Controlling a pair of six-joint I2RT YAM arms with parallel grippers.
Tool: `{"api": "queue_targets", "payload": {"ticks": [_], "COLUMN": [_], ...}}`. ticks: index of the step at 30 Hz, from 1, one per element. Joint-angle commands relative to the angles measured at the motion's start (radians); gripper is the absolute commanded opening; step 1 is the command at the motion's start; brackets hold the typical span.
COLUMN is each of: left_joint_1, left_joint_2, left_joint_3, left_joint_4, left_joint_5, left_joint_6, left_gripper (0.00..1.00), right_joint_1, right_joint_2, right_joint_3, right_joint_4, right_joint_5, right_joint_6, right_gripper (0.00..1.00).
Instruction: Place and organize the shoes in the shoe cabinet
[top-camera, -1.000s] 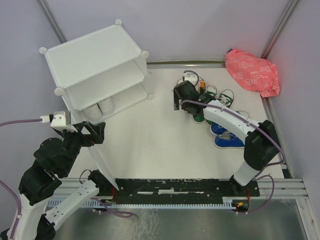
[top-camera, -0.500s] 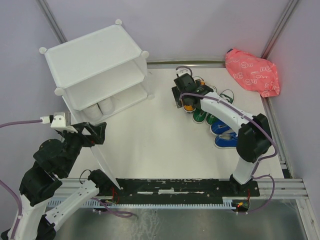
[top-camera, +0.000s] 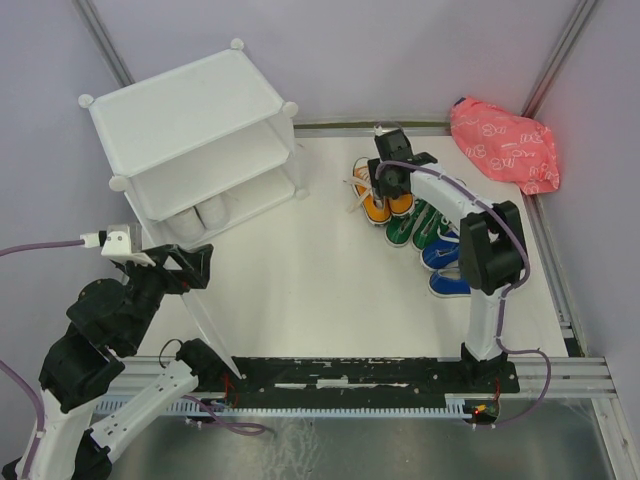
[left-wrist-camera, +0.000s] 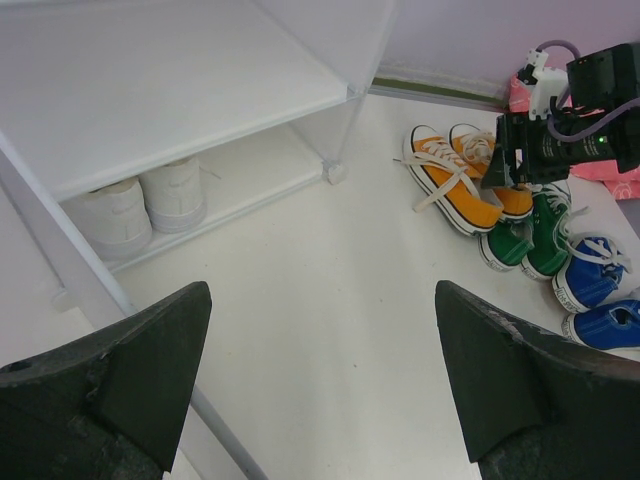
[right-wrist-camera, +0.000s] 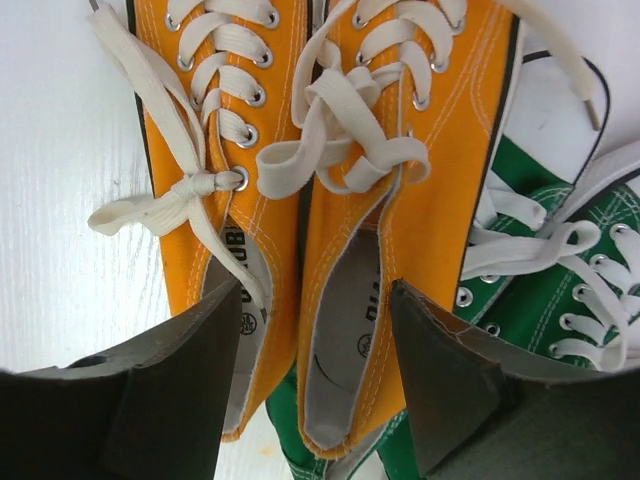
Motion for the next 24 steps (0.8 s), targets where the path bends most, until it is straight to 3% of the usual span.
{"api": "queue_targets", "payload": {"ticks": [1,9,17,19,24], "left_joint_1": [0.002,0.002,0.002,0.002,0.002], "left_joint_2": [0.001,0.004,-0.009,-0.012,-0.017], "left_joint_3": [-0.025,-0.037,-0.028,-0.024,-0.022], "left_joint_4": [-0.108,-0.104,-0.122,-0.129,-0.139], "left_joint_5": [0.010,0.013,0.006,0.000,-0.004], "left_joint_6": [-0.077,-0.079,-0.091,-0.092,-0.095], "left_gripper": [0.99,0.99,0.99,0.99,0.99], "right_joint_1": [0.004,0.004,-0.008,-0.014,-0.019], "right_joint_2": [0.019,0.019,0.130,0.145,0.131], "right_joint_3": [0.004,-0.019,0.024,0.016,-0.021], "right_joint_4": [0.069,0.092,0.032,0.038,0.056], "right_joint_5": [-0.108,-0.114,-0.018,-0.021,-0.071], "right_joint_6": [0.000,0.010,0.088,0.100,0.096], "right_gripper": [0.67,0.65,0.61,0.55,0.26]}}
